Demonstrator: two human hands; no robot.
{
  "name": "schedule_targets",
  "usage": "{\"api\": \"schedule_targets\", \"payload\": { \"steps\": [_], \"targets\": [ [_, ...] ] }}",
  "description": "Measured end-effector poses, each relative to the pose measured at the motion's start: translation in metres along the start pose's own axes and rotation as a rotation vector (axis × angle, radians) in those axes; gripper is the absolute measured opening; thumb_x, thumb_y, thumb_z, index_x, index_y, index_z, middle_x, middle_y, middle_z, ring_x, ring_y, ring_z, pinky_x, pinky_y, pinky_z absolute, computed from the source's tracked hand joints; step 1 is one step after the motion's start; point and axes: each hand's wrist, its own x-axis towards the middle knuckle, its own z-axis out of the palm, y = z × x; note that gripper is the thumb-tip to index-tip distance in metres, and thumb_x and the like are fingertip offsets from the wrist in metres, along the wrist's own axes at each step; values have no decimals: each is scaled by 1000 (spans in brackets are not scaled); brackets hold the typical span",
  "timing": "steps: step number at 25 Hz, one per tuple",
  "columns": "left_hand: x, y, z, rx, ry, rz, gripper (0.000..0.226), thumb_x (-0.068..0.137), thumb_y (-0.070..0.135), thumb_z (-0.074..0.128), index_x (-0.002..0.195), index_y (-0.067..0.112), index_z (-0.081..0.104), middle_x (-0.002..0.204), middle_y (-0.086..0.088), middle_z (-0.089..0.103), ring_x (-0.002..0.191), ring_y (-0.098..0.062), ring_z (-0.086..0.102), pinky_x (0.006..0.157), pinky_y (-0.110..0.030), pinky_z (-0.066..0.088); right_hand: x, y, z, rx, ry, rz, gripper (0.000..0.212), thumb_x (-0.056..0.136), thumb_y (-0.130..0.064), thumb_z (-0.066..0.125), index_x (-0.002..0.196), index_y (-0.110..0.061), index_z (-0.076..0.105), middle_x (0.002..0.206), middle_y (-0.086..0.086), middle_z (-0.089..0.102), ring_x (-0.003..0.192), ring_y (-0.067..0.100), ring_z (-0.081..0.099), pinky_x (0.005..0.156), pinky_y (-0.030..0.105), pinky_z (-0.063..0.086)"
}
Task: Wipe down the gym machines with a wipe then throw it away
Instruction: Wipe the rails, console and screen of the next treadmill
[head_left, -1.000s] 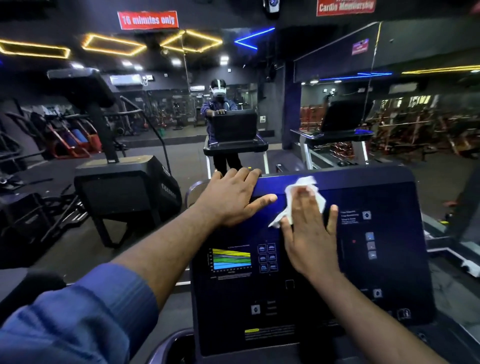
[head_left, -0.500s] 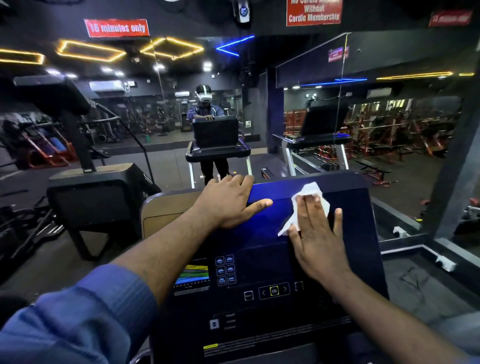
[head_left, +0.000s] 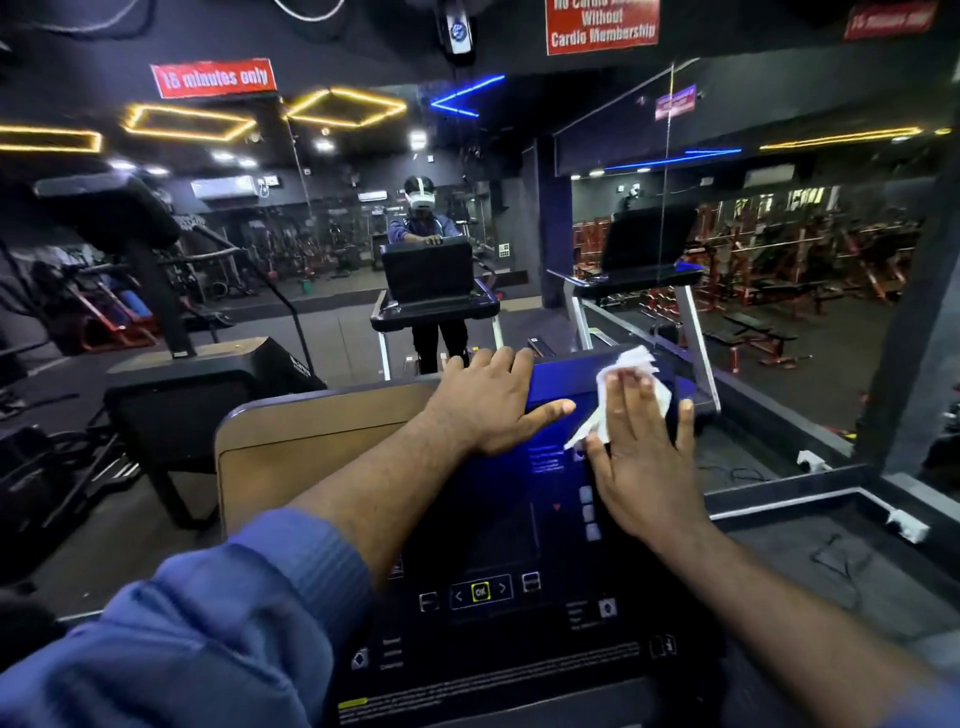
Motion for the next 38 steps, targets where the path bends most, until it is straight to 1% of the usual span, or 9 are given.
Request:
{"api": "schedule_targets", "payload": {
  "steps": [3,6,11,16,19,23,28,33,38],
  "targets": [
    [12,27,9,25,71,-28,91,94,85,13,148,17,39,143,-9,52,129,-31,51,107,-59,40,-7,15,6,-65,-21,-133,71,105,-51,23,168,-22,8,175,-6,-5,161,10,-2,129,55,8],
    [13,33,20,56,147,-75,86,96,83,16,148,18,38,139,-5,52,125,-28,50,106,-53,38,2,22,-1,52,-3,53,74,105,-49,25,167,-20,-1,175,-3,-12,161,13,-9,130,51,3],
    [15,37,31,129,223,-128,101,85,97,18,144,19,41,129,-2,52,116,-27,51,98,-48,38,-70,30,25,61,-28,-14,76,103,-47,32,167,-17,5,176,2,-4,162,19,1,128,55,14],
    [15,41,31,182,276,-172,113,71,107,24,140,19,44,122,-1,53,108,-26,52,92,-46,37,-19,38,7,73,-25,71,75,104,-52,23,167,-19,-1,175,-1,-11,161,17,-5,129,53,-3],
    [13,44,32,176,321,-191,109,74,105,26,138,20,47,119,0,54,104,-25,52,91,-45,38,-10,30,2,112,-25,43,76,104,-50,28,167,-20,-2,174,-2,-14,161,16,-8,129,54,1],
    [15,44,36,204,330,-202,107,76,104,26,137,18,47,116,-2,54,102,-26,51,91,-46,39,-64,45,13,11,-99,-70,77,102,-59,27,168,-26,4,175,-5,-2,161,15,1,126,65,5],
    [13,47,32,208,326,-209,106,76,103,27,136,18,47,115,-3,55,101,-26,51,92,-46,40,14,36,-11,149,-97,126,76,108,-59,20,163,-26,-21,169,-10,-31,158,15,-21,124,59,-14],
    [13,45,35,194,345,-192,99,82,97,29,138,18,47,117,-4,55,102,-27,51,95,-47,40,-62,31,10,72,-103,-96,78,103,-57,31,167,-26,-1,175,-8,-10,162,18,0,128,59,7],
    [11,44,39,188,362,-194,98,86,94,29,147,18,44,134,-4,54,115,-27,51,105,-47,37,-16,28,-1,180,-82,158,79,104,-57,23,166,-22,-12,173,-3,-20,160,21,-14,126,58,-5]
  ]
}}
